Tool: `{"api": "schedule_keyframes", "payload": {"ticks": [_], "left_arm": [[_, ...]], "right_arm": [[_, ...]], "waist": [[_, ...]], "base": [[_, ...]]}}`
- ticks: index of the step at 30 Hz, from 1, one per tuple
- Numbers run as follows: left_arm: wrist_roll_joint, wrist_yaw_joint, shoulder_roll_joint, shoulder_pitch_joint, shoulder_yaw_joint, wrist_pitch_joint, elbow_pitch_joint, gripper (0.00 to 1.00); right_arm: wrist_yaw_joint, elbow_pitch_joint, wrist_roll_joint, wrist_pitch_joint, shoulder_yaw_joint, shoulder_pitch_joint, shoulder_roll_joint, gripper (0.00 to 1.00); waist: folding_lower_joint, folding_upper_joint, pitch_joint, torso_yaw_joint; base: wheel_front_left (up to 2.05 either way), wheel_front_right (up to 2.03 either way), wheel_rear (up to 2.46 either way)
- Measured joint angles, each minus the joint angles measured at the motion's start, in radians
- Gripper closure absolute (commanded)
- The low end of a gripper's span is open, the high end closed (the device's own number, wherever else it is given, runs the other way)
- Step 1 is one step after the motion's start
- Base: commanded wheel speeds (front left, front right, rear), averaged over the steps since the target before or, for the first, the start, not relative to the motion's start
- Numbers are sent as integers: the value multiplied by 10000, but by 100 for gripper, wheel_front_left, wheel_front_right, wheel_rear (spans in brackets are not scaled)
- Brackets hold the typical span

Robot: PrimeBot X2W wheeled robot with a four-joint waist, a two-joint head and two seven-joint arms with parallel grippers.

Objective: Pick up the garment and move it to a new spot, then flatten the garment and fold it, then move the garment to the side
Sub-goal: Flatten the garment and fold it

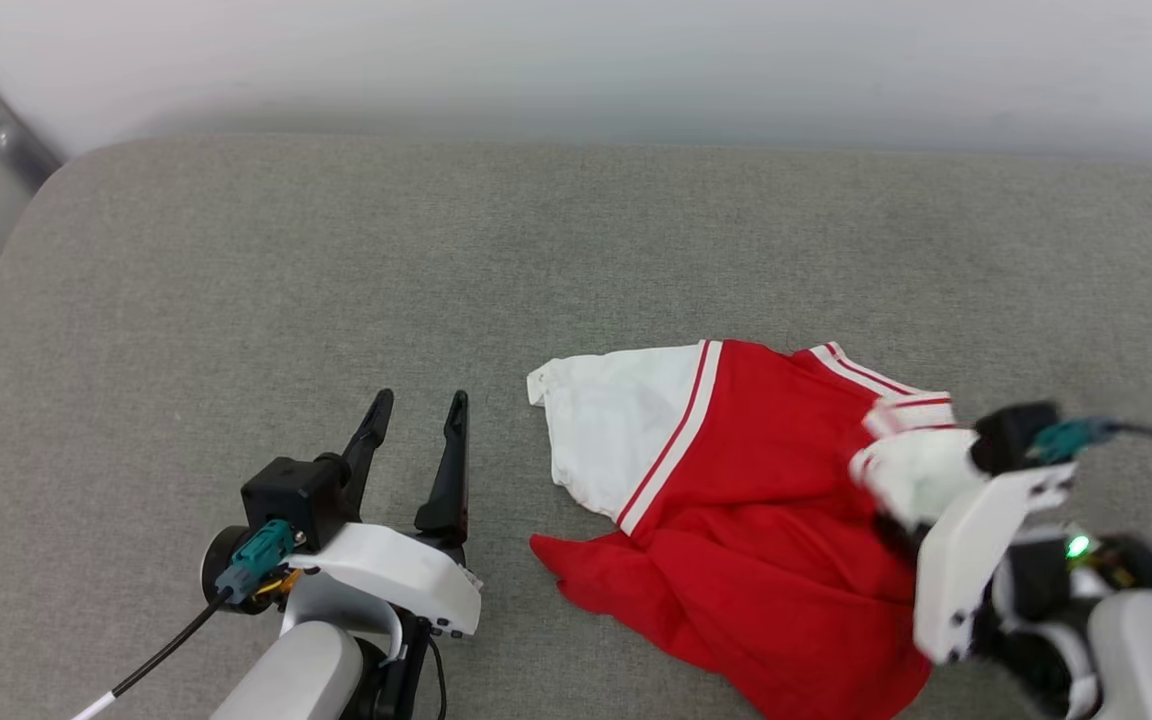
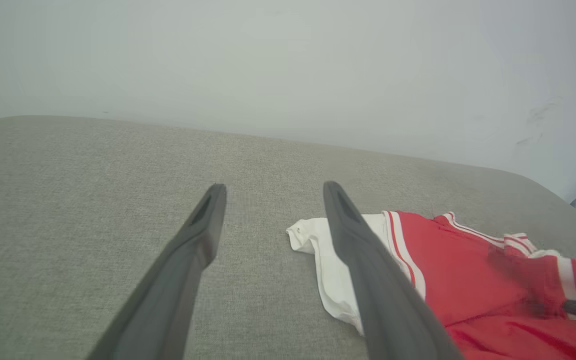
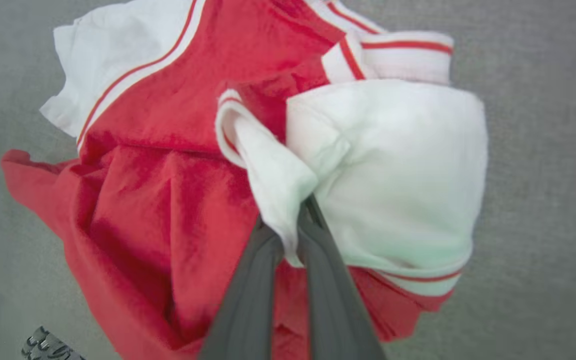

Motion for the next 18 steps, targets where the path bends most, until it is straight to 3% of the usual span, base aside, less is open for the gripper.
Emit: {"api": "schedule_keyframes", "payload": {"ticks": [2,3,4,5,6,13,18], "left_arm": [[-13,-17,-23,15,-25,-2,35,0],[-21,-17,-33,22,-33,0,40,0],[-29,-19,-35,24,-35,-2,52,0],[-38,-21,-35,25,-33,-4,56,0],[-63,-23,-33,25,-35,-4,71,0],[-82,-31,-23,35,-67,-35,157,0],[-84,-25,-36,136,-107,-44,198,0]], "right_arm": [[0,61,173,-84,389,393,121,100],[0,109,224,-190,543,545,148,85],[0,159,238,-267,711,671,151,55],[0,192,334,-399,794,796,197,11],[0,211,360,-591,874,895,224,0],[0,-570,558,-1910,930,1138,-88,0],[0,-1300,750,-1960,244,1191,-341,0]], "waist": [[0,0,15,58],[0,0,26,77],[0,0,32,83],[0,0,40,82],[0,0,40,74],[0,0,-109,-74],[0,0,-318,-177]], "base": [[0,0,0],[0,0,0],[0,0,0],[0,0,0],[0,0,0],[0,0,0],[0,0,0]]}}
